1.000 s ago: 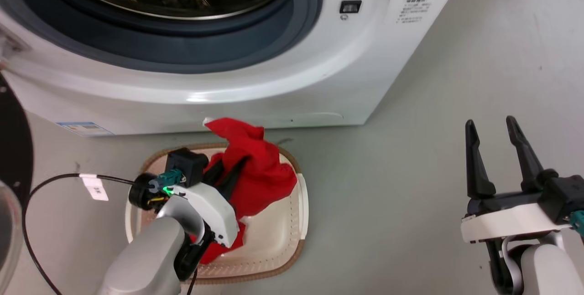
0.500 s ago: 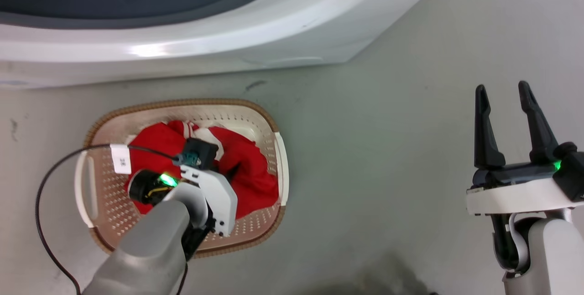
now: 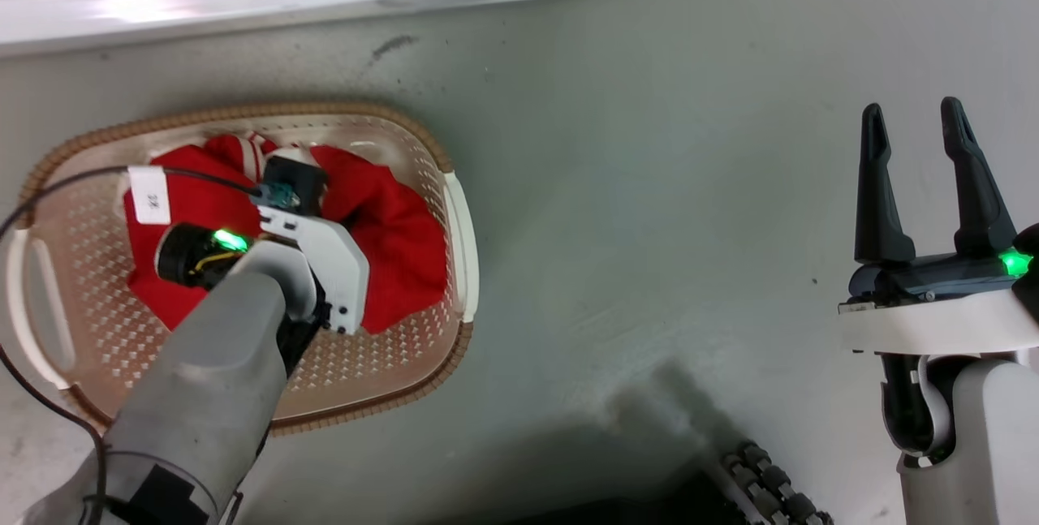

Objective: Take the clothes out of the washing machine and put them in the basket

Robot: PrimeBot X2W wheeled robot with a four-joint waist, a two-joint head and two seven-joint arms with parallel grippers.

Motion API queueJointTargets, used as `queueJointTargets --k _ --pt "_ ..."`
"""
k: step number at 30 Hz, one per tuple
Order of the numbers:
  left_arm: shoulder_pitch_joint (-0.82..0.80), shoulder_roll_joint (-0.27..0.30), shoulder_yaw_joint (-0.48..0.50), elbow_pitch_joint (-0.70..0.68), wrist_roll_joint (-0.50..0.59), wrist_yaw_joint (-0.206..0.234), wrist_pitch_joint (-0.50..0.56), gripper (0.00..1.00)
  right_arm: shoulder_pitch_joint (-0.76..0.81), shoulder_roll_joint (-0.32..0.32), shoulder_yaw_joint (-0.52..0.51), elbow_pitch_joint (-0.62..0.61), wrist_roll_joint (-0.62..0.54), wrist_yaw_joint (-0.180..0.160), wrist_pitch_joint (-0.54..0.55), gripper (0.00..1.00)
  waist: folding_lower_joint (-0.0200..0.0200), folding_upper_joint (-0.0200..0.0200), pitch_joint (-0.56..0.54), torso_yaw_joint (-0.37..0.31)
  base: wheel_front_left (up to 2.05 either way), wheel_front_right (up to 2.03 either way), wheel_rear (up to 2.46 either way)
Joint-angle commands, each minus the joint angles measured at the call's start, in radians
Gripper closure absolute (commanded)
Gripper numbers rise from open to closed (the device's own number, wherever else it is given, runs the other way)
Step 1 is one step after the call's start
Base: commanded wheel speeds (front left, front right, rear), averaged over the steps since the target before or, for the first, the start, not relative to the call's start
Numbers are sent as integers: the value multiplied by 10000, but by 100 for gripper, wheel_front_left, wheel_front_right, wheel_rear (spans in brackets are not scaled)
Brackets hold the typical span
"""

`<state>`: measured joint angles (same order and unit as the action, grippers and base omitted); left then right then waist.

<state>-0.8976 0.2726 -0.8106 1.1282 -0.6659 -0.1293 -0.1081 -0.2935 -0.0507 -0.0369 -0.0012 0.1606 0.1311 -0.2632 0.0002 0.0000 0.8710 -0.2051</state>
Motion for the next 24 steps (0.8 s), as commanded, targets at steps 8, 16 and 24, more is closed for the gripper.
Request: queueJointTargets --k 8,16,24 --pt "-483 -37 -61 925 -171 -11 -421 100 -298 1 103 -97 102 -7 -23 0 -2 0 739 -435 0 0 0" --pt "-329 -427 -114 1315 -310 33 -631 0 -313 5 -13 96 -80 -7 -23 0 -2 0 287 -214 0 0 0" --pt "234 -876 -238 937 -619 -2 -1334 0 -183 4 -136 378 -490 -7 -23 0 -2 0 -1297 222 0 0 0"
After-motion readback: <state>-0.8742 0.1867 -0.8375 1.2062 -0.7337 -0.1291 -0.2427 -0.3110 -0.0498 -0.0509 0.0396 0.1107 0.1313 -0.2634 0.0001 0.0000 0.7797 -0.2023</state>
